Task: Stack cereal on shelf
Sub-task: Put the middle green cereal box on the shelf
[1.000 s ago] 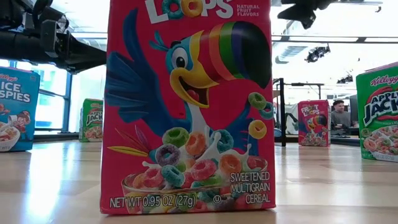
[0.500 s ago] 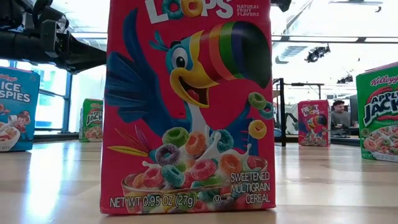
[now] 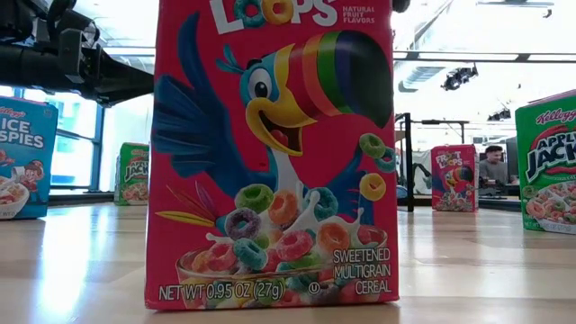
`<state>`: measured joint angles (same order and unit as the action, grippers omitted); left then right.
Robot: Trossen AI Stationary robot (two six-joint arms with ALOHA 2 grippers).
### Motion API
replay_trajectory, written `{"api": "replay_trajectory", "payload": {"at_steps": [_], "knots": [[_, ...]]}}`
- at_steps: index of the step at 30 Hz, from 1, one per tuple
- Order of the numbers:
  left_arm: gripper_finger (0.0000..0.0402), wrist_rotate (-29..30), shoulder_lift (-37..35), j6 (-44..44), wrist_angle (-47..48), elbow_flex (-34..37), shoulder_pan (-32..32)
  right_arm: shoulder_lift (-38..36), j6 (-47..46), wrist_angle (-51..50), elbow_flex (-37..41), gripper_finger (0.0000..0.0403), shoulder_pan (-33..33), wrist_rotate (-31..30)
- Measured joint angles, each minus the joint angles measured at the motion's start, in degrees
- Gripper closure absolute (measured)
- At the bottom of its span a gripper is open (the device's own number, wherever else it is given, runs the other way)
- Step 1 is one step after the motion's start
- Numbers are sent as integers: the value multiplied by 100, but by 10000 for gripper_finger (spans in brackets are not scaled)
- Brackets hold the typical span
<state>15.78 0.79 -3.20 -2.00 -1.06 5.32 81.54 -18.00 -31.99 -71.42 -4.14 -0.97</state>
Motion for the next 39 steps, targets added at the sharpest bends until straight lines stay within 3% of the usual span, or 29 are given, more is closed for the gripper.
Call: {"api": "replay_trajectory", "payload": {"at_steps": [11,26,39], "knots": [[204,-1,-1,0,0,0,0,765,2,438,-9,194,-167,-676],[204,-1,-1,0,1,0,-1,1469,-297,702,-7,194,-195,-704],[204,-1,1,-2,2,0,0,1772,-407,671,-4,147,-311,-958]]}}
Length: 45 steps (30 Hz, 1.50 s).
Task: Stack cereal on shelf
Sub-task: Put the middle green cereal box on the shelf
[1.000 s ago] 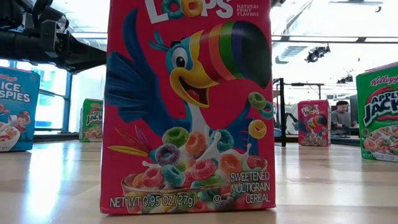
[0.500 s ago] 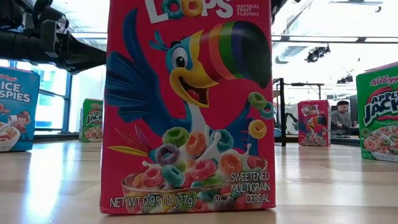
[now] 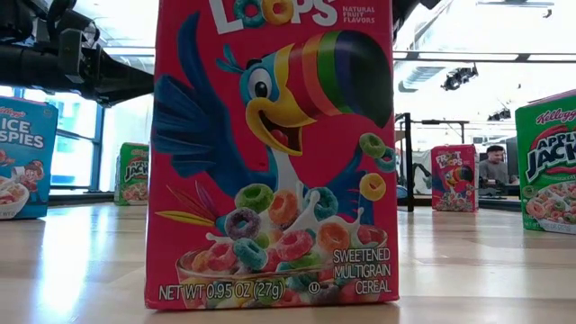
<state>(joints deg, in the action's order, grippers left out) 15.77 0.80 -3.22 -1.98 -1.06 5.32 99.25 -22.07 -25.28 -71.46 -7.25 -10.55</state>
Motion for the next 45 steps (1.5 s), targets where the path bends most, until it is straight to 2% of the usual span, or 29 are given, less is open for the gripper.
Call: {"api": "replay_trajectory", "payload": {"at_steps": [7,19,29,39,45], "knots": [[204,-4,0,2,-2,0,-2,169,-161,-14,2,160,-2,7],[204,-15,-1,0,0,0,0,176,-366,-15,2,256,-4,11],[204,-15,-1,1,-1,0,0,176,-481,-390,-293,261,-4,28],[204,-13,-1,1,-1,0,0,175,28,-1645,-1067,268,31,93],[204,-13,-2,2,-2,0,-2,57,676,-2482,-1664,269,309,197]]}}
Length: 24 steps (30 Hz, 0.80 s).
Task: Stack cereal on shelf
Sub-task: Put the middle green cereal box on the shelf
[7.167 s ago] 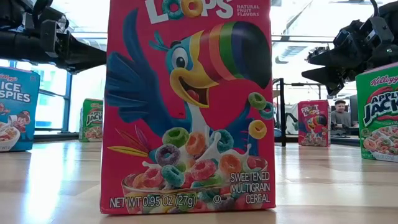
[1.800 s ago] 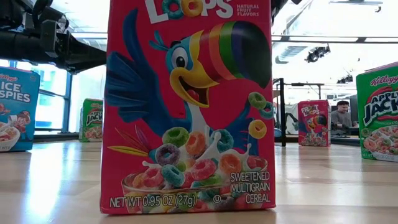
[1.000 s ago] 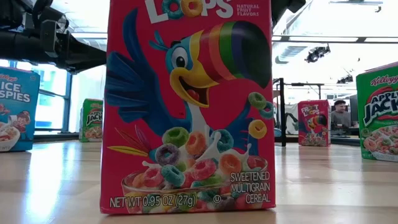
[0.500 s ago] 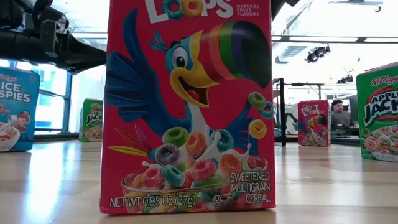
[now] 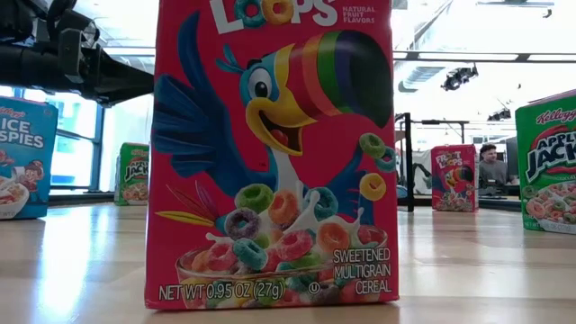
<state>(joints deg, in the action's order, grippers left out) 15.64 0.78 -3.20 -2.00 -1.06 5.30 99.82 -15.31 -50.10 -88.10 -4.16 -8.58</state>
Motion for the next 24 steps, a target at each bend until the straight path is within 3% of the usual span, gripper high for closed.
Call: {"api": "replay_trajectory", "payload": {"at_steps": [11,24], "knots": [[204,0,1,0,0,0,1,-267,1682,-856,-944,269,1112,674],[204,0,2,0,2,0,2,-939,3319,-1156,-1027,269,2845,1134]]}}
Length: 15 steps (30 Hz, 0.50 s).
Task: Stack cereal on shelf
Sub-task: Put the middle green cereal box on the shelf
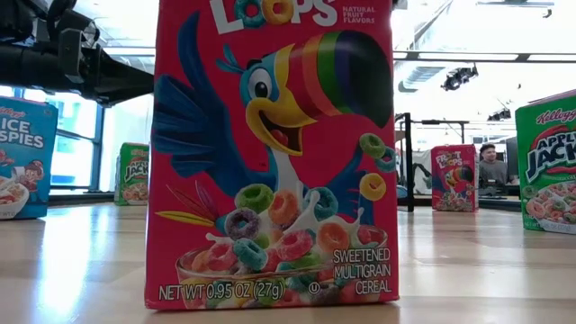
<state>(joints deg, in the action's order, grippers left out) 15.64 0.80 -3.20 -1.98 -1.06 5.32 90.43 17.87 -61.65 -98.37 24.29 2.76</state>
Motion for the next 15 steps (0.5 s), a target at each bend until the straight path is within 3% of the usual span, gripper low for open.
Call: {"api": "replay_trajectory", "payload": {"at_steps": [15], "knots": [[204,0,0,0,-1,0,0,-81,1528,107,2,269,1684,840]]}}
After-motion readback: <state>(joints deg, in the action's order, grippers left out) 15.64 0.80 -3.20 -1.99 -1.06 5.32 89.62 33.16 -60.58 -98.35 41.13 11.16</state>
